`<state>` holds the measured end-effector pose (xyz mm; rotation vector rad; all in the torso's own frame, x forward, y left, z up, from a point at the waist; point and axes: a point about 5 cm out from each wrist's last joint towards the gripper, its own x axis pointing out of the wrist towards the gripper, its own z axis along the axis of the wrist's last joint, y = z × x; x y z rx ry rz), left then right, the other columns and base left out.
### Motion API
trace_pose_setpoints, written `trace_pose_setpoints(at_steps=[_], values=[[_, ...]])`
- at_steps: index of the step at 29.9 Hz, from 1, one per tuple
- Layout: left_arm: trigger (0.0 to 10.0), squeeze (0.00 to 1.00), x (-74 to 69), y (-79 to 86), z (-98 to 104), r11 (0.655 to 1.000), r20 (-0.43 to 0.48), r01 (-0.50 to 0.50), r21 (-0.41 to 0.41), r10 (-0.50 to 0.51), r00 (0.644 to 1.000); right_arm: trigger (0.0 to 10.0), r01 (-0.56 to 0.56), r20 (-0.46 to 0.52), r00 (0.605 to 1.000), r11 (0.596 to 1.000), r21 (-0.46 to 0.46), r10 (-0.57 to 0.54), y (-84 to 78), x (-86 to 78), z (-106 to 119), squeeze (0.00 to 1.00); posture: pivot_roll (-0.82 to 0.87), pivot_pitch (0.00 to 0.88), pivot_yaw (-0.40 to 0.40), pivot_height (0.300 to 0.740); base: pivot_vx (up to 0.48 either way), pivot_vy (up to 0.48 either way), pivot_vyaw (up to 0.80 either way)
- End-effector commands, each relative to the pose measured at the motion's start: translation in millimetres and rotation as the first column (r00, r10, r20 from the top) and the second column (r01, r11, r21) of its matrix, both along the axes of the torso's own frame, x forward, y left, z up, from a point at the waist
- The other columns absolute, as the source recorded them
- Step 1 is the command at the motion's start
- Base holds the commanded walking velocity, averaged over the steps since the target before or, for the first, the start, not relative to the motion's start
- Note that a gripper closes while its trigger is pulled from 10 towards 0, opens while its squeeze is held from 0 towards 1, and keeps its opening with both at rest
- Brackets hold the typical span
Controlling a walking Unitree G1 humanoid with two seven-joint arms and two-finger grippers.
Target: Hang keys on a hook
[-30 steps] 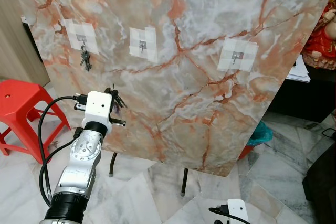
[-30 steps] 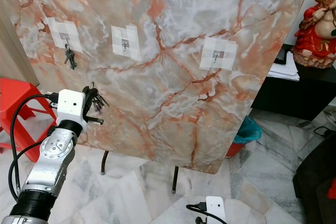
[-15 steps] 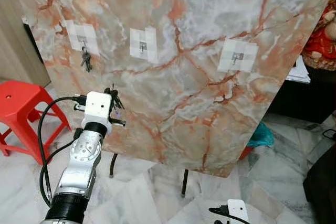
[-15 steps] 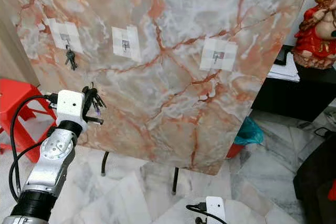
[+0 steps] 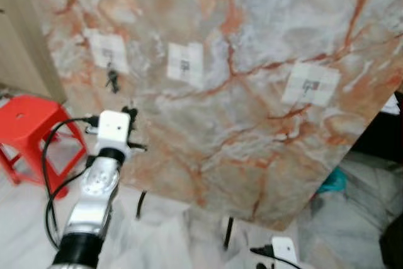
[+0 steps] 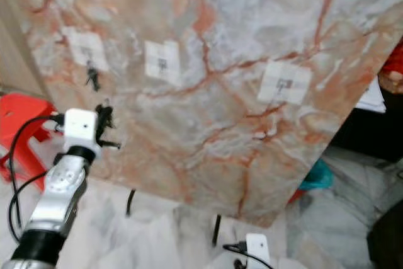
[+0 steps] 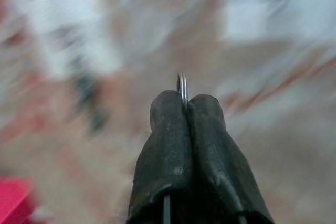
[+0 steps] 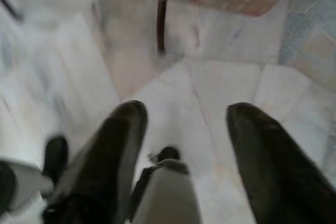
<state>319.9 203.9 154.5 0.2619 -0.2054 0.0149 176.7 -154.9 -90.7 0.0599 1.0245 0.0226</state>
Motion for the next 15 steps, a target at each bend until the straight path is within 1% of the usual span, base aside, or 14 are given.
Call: trace_pose_setpoints(at_steps=[1,9,10,13,14,15], values=[[10.0,0.00,2.0,-16.9,4.9,0.999,0.035,0.049,0.003,-0.049,0.998,10.0,0.024,-0.022,0.999,0.999,-0.023,-0.025,-11.8,-6.4,-2.3,0.00,0.13,0.000,-0.080,0.740,0.000,0.000,0.00],[10.0,0.00,0.5,-18.1,5.0,0.999,0.044,0.045,0.010,-0.045,0.998,10.0,0.020,-0.022,1.000,0.999,-0.026,-0.020,-12.5,-6.0,-2.1,0.00,0.13,0.000,-0.084,0.740,0.000,0.000,0.00],[10.0,0.00,-1.3,-18.6,6.6,0.998,0.057,0.058,-0.005,-0.058,0.997,10.0,0.018,-0.022,1.000,1.000,-0.026,-0.018,-12.7,-5.9,-2.1,0.00,0.13,0.000,-0.085,0.740,0.000,0.000,0.00],[10.0,0.00,-2.7,-19.1,7.8,0.997,0.065,0.070,-0.013,-0.069,0.996,10.0,0.017,-0.023,1.000,1.000,-0.027,-0.017,-13.0,-6.0,-2.0,0.00,0.13,0.000,-0.086,0.740,0.000,0.000,0.00],[10.0,0.00,-4.4,-19.3,8.8,0.996,0.067,0.090,-0.028,-0.088,0.994,10.0,0.015,-0.023,1.000,1.000,-0.027,-0.016,-13.1,-6.0,-2.1,0.00,0.13,0.000,-0.087,0.740,0.000,0.000,0.00],[10.0,0.00,-7.5,-19.3,10.1,0.989,0.067,0.132,-0.063,-0.128,0.990,10.0,0.013,-0.024,1.000,1.000,-0.028,-0.014,-13.3,-6.0,-2.1,0.00,0.13,0.000,-0.087,0.740,0.000,0.000,0.00]])
